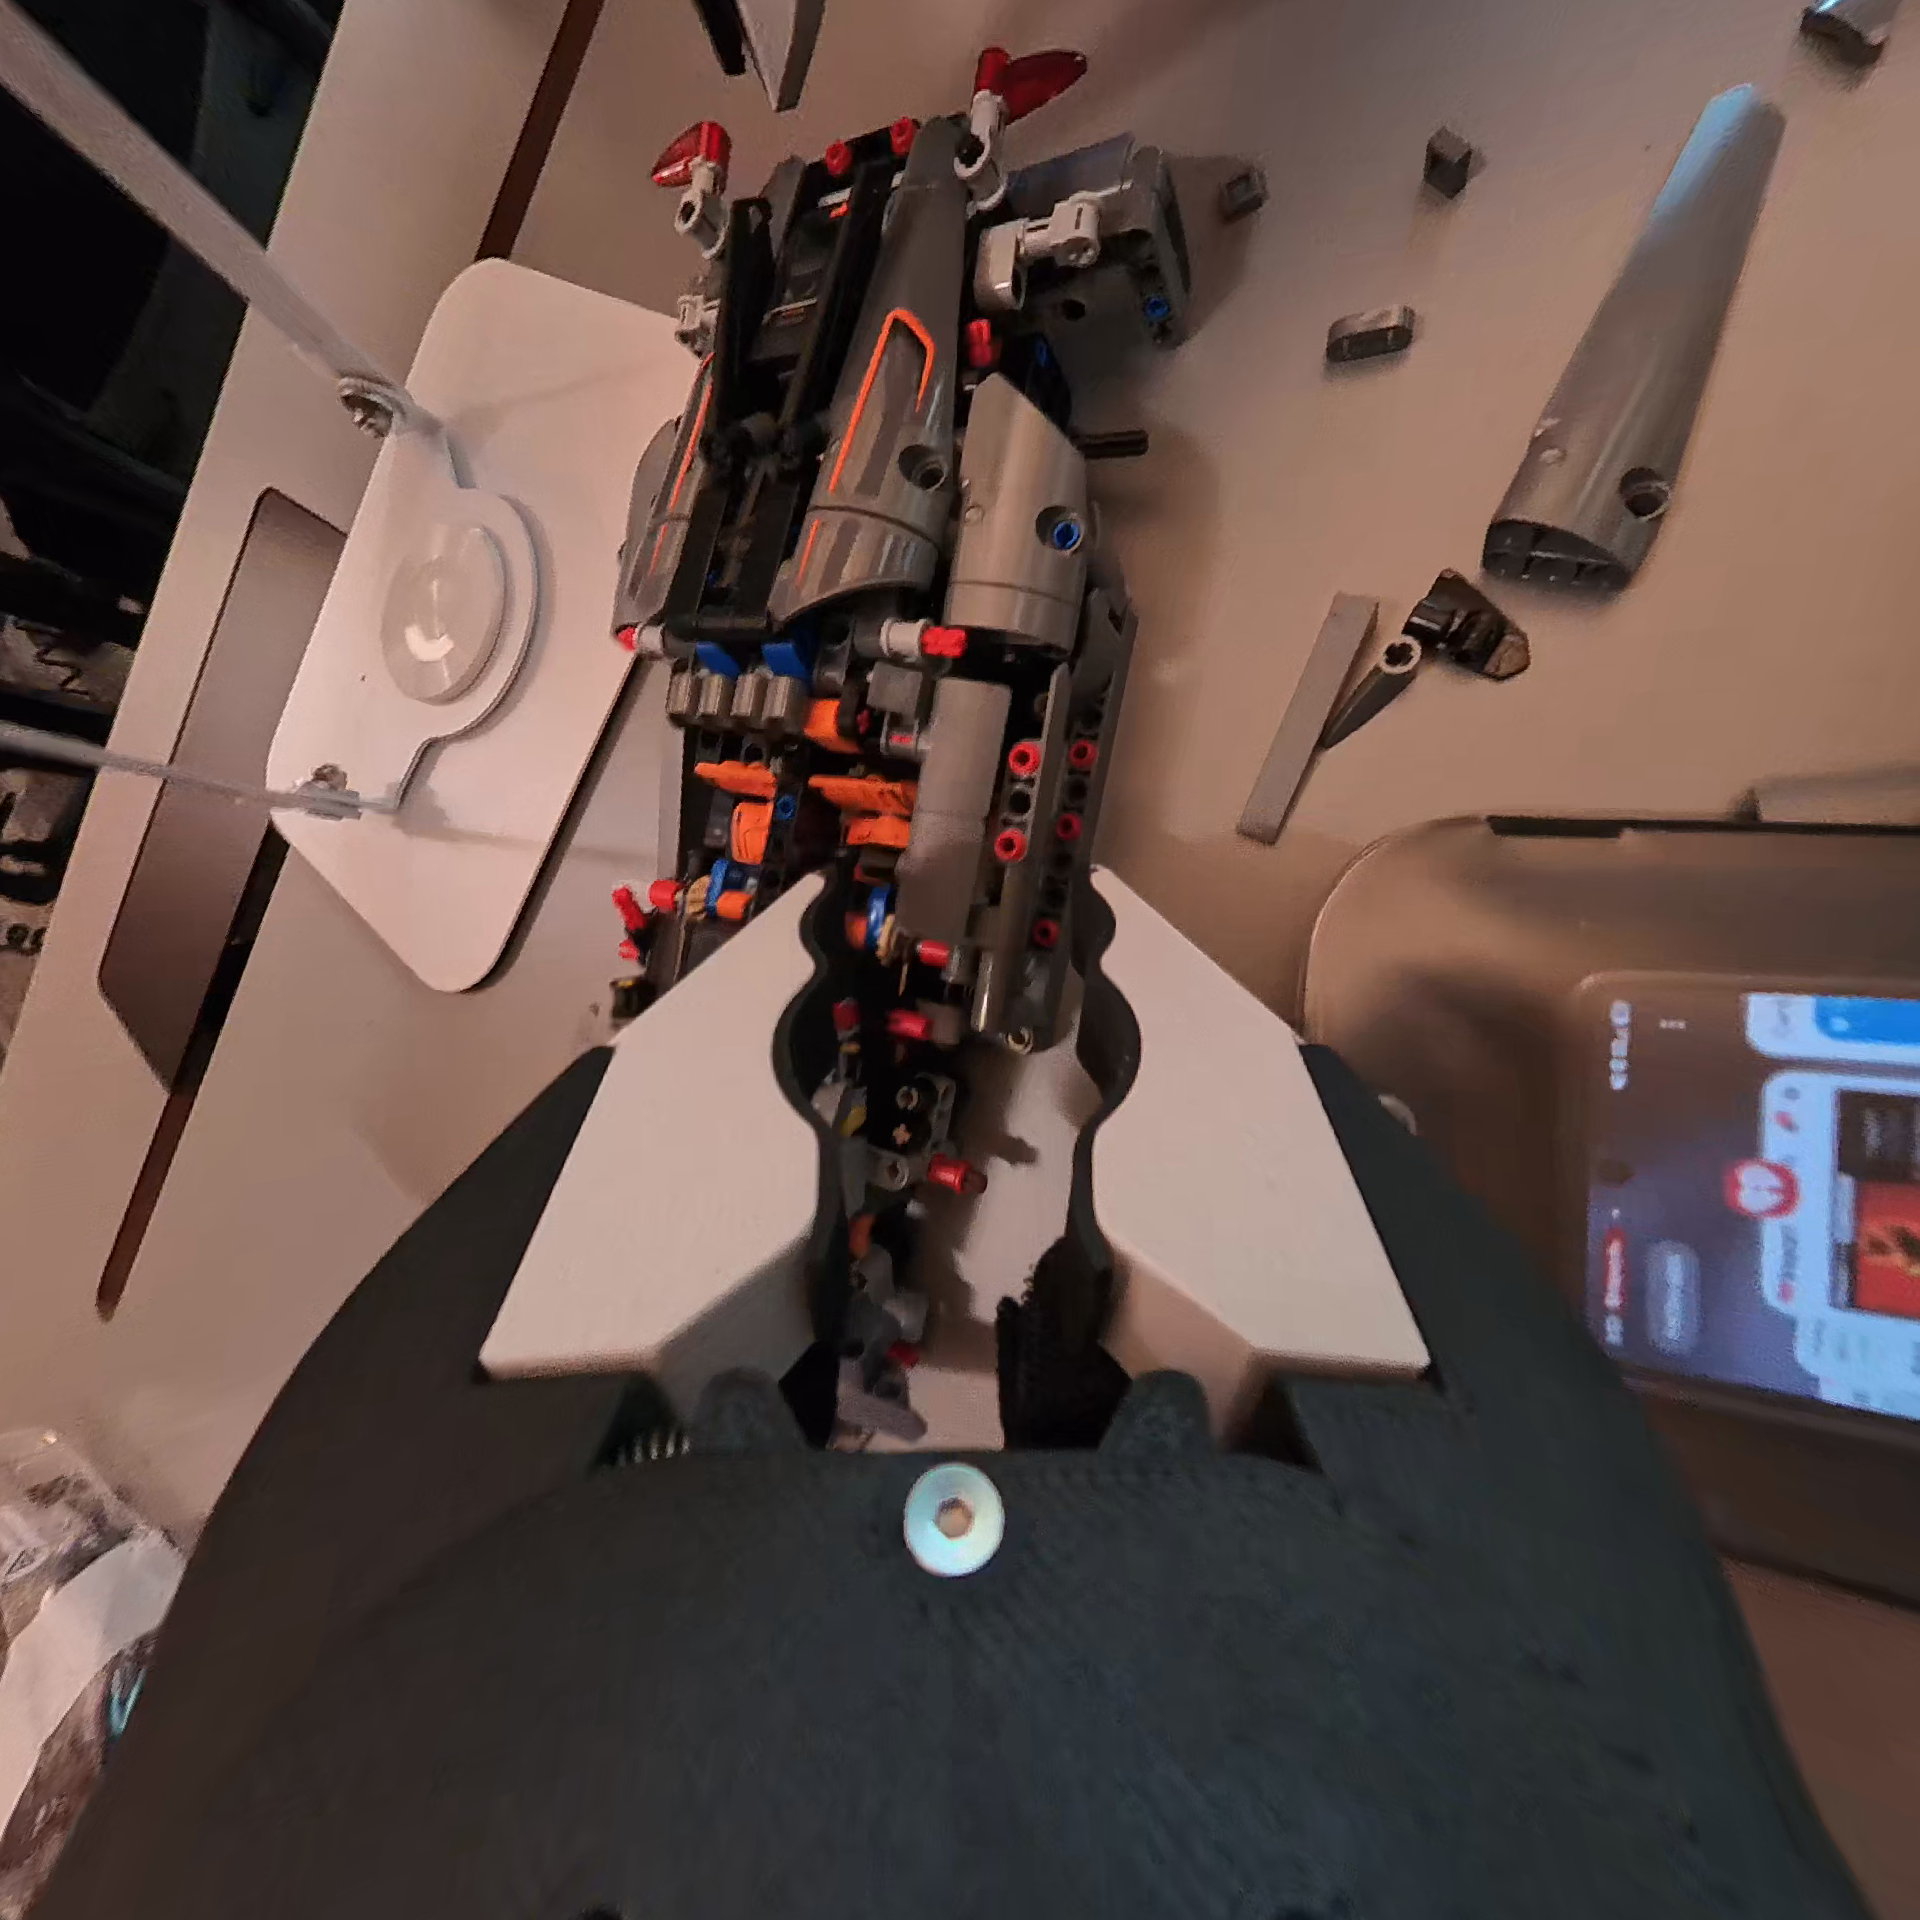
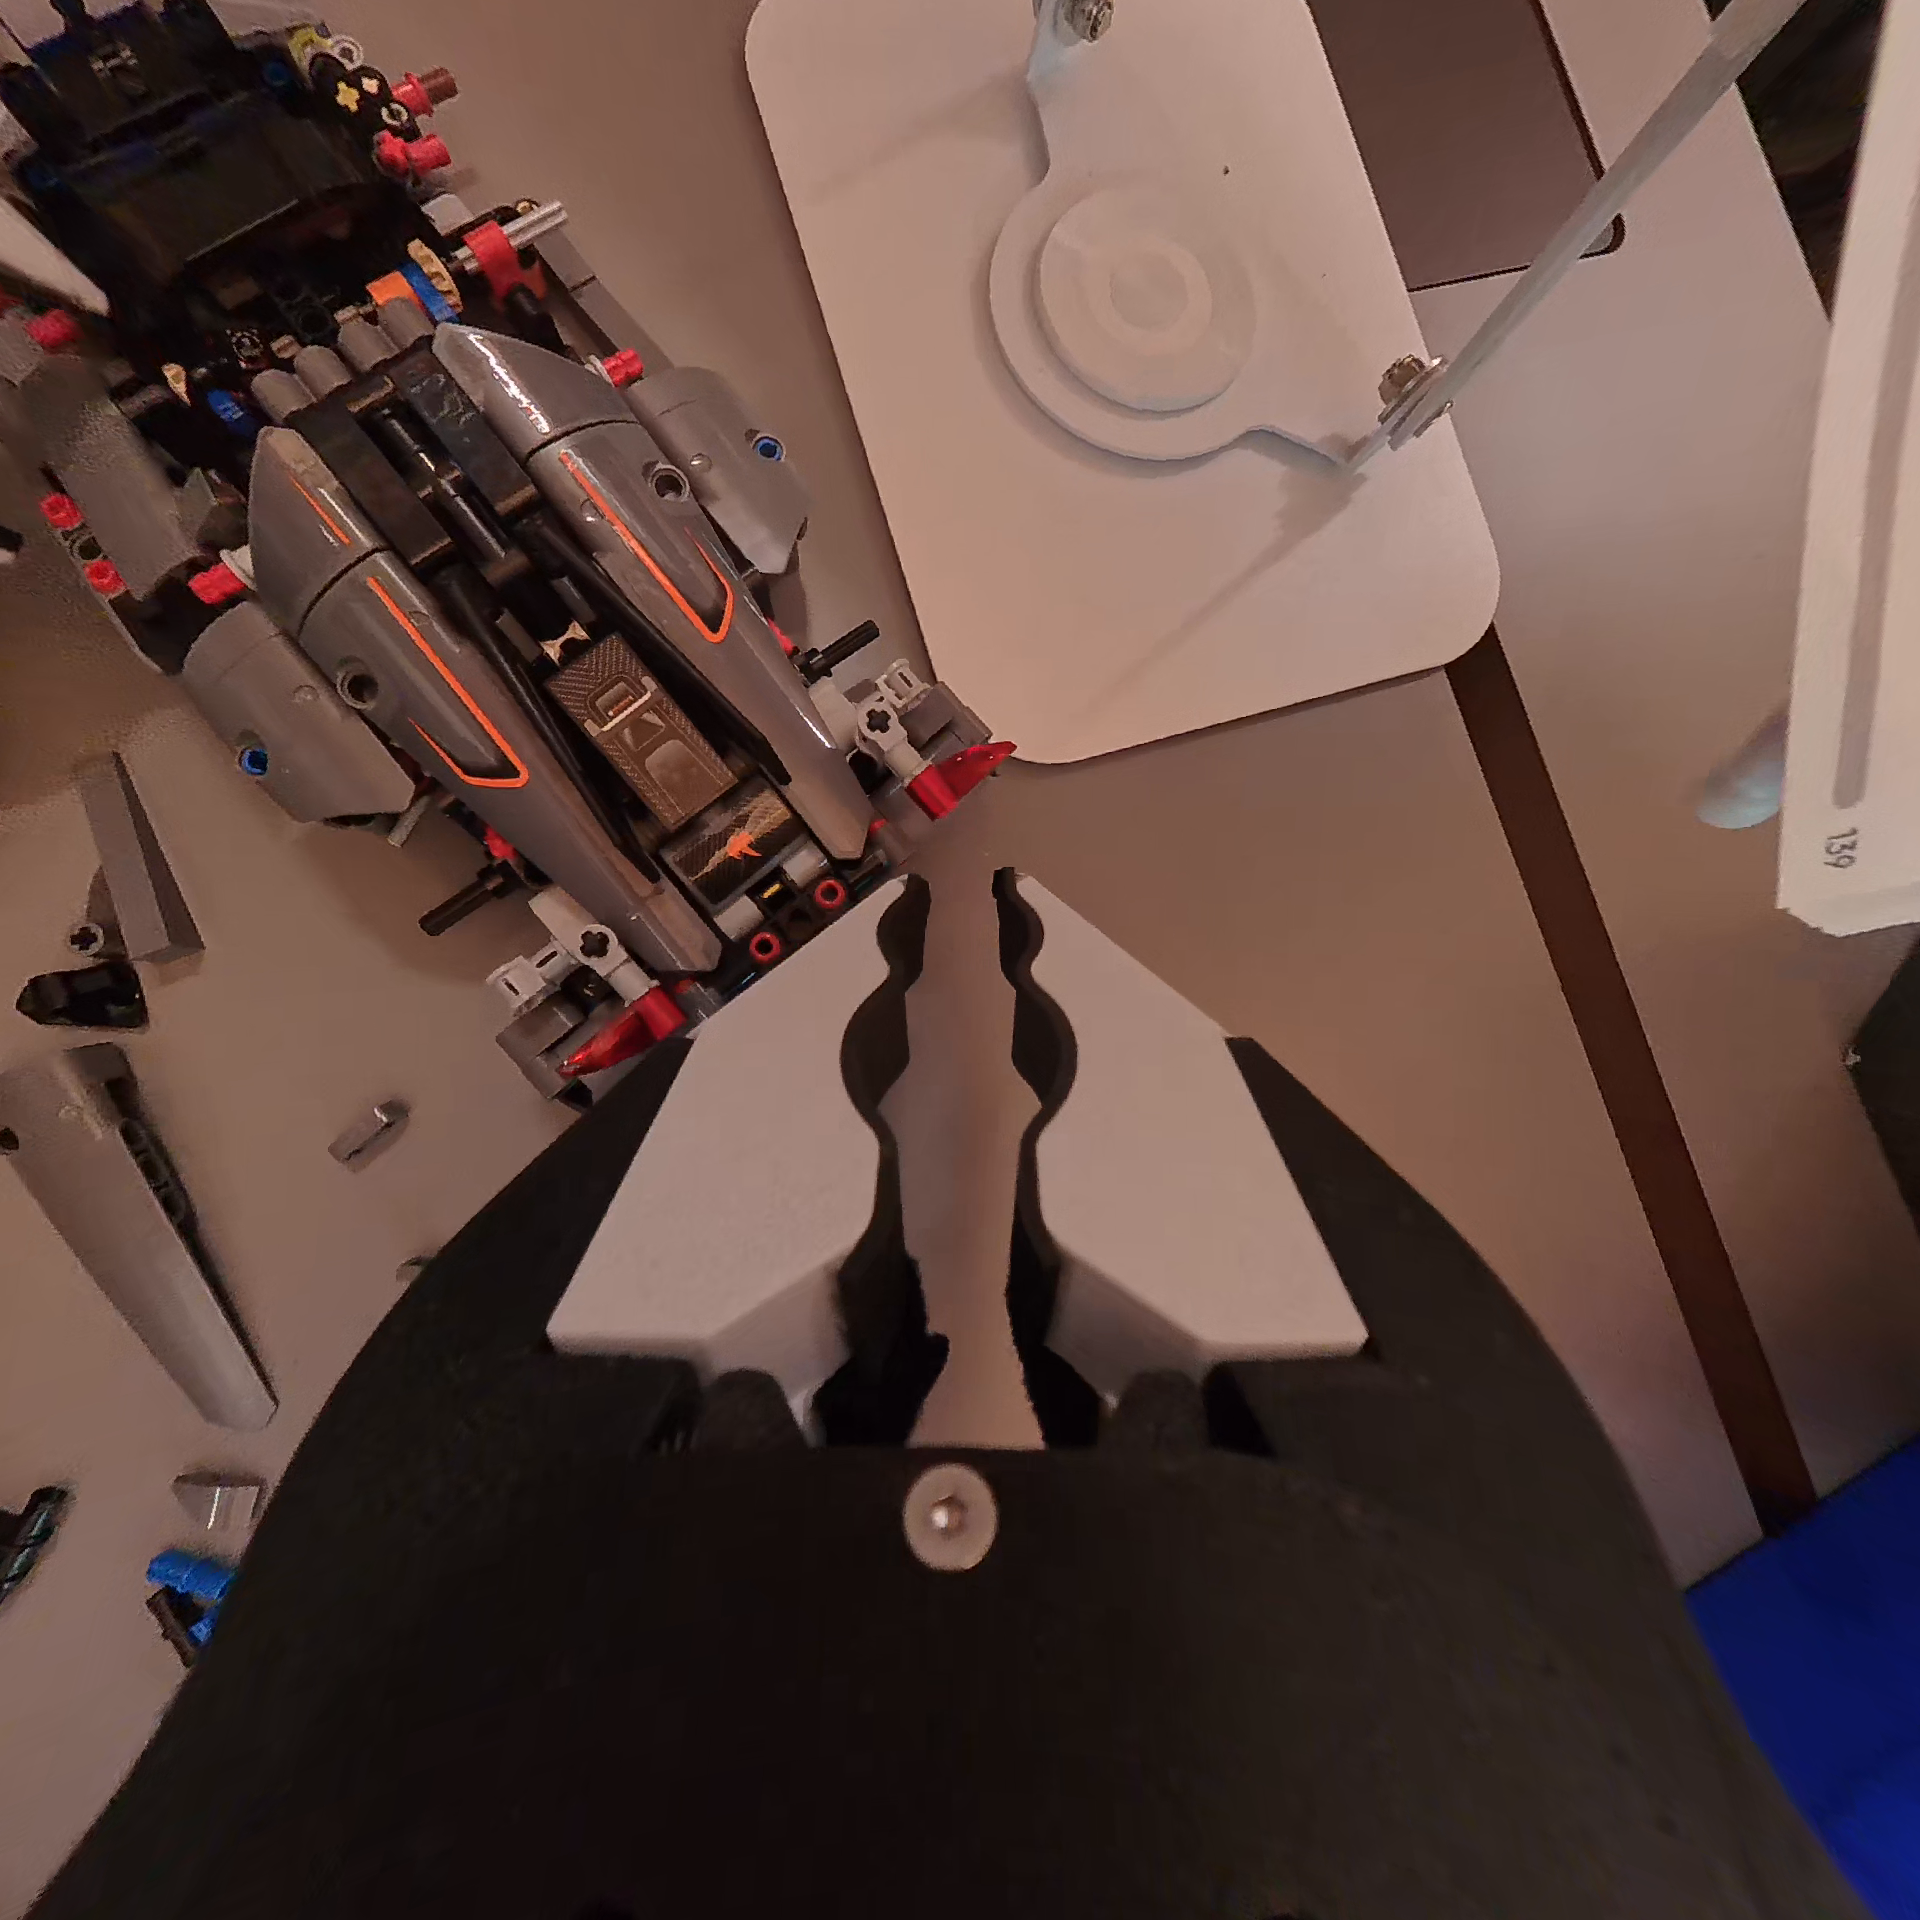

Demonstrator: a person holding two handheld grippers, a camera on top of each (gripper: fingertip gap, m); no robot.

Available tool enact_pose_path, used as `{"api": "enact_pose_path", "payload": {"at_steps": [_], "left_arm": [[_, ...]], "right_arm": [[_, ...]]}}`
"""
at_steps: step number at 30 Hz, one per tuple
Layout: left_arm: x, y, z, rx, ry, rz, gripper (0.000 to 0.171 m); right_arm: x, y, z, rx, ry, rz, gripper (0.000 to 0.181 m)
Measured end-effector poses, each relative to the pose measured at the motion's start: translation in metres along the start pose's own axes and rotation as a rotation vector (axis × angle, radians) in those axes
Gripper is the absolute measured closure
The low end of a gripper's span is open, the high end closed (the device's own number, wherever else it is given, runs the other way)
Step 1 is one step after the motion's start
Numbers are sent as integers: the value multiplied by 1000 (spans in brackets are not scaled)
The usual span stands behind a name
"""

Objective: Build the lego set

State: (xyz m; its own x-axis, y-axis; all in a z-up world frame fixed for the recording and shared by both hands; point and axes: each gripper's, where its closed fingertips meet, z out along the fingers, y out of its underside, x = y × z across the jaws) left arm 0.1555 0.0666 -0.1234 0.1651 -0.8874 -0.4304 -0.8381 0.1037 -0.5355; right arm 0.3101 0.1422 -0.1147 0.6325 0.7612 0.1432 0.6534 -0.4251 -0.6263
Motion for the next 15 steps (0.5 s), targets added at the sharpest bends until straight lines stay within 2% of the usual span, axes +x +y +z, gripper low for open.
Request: {"api": "enact_pose_path", "payload": {"at_steps": [7, 15], "left_arm": [[2, 3, -8, 1, -23, 36, 131], [10, -2, 8, -46, -53, 164, 135]], "right_arm": [[-4, 1, 3, -10, -3, -14, 169], [-6, 1, 3, -12, -4, -20, 169]]}}
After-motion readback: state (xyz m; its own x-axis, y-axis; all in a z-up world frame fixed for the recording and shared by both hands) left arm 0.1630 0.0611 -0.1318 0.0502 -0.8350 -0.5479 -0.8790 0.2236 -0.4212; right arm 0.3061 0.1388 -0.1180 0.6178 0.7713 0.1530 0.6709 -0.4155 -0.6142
